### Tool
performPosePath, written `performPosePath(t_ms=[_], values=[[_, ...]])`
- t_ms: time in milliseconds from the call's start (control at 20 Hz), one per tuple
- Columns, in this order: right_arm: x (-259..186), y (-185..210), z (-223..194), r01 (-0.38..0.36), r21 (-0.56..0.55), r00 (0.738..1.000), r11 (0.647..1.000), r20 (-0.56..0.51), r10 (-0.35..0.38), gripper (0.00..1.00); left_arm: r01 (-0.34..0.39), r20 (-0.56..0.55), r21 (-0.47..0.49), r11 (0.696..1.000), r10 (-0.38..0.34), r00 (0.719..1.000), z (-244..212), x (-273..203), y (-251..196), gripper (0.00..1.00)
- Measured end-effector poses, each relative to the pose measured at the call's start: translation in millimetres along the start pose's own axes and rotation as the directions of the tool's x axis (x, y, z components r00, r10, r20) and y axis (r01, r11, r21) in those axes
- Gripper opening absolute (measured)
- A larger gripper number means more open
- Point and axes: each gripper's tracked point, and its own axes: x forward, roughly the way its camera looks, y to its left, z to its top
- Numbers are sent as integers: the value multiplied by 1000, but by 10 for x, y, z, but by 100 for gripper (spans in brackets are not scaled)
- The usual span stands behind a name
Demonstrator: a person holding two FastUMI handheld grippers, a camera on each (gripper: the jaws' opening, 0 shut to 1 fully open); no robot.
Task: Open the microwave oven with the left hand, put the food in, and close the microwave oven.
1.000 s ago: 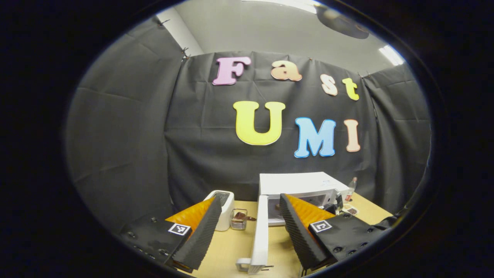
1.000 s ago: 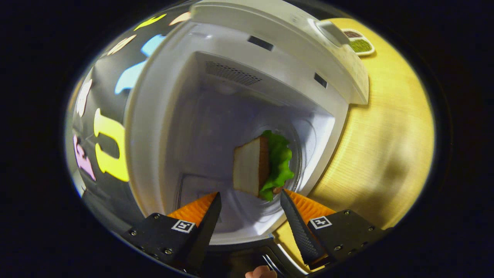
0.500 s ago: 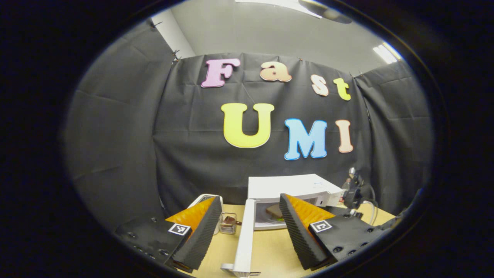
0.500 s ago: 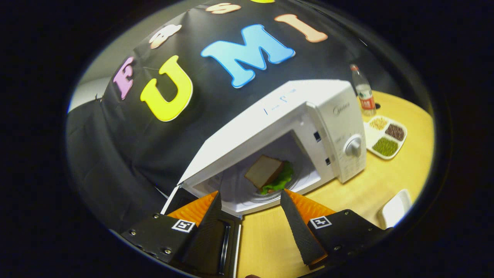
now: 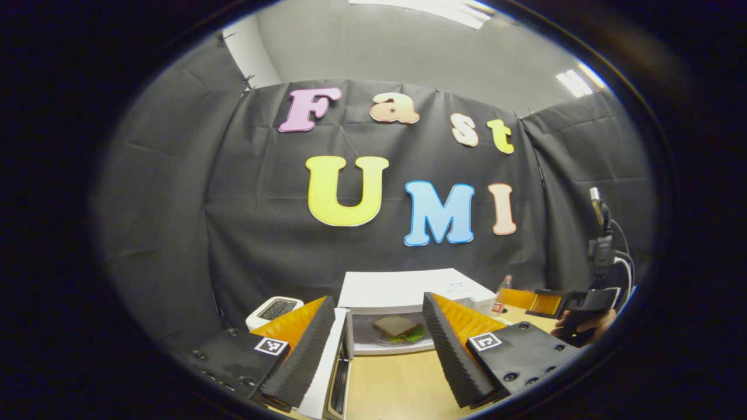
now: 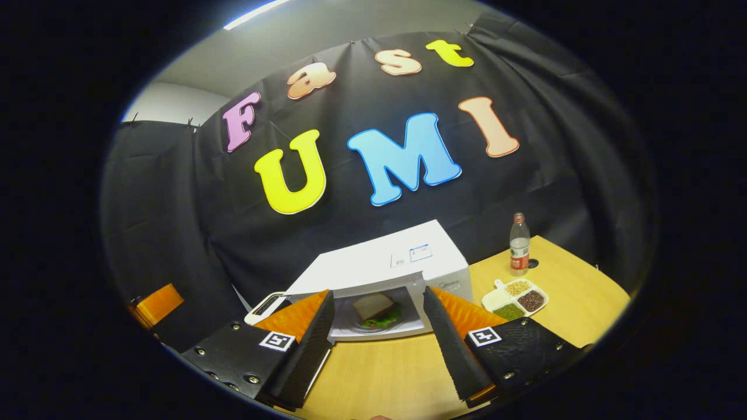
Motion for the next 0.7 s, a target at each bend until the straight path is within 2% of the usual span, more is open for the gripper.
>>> performPosePath(t_ms=[150, 200, 300, 700], values=[[-277, -164, 350, 51, -84, 995, 995, 93, -43, 92, 19, 20, 11, 1000, -19, 1000, 75, -26, -229, 97], [-351, -210, 450, 72, -111, 991, 991, 123, -59, 92, 18, 27, 10, 1000, -19, 999, 69, -41, -277, 100], [-491, -201, 530, 87, -142, 986, 986, 155, -65, 92, 10, 37, 2, 1000, -10, 999, 74, -75, -338, 100], [-665, -389, 736, 108, -137, 979, 985, 185, -82, 92, -9, 15, -9, 1000, 9, 1000, 25, -162, -408, 100]])
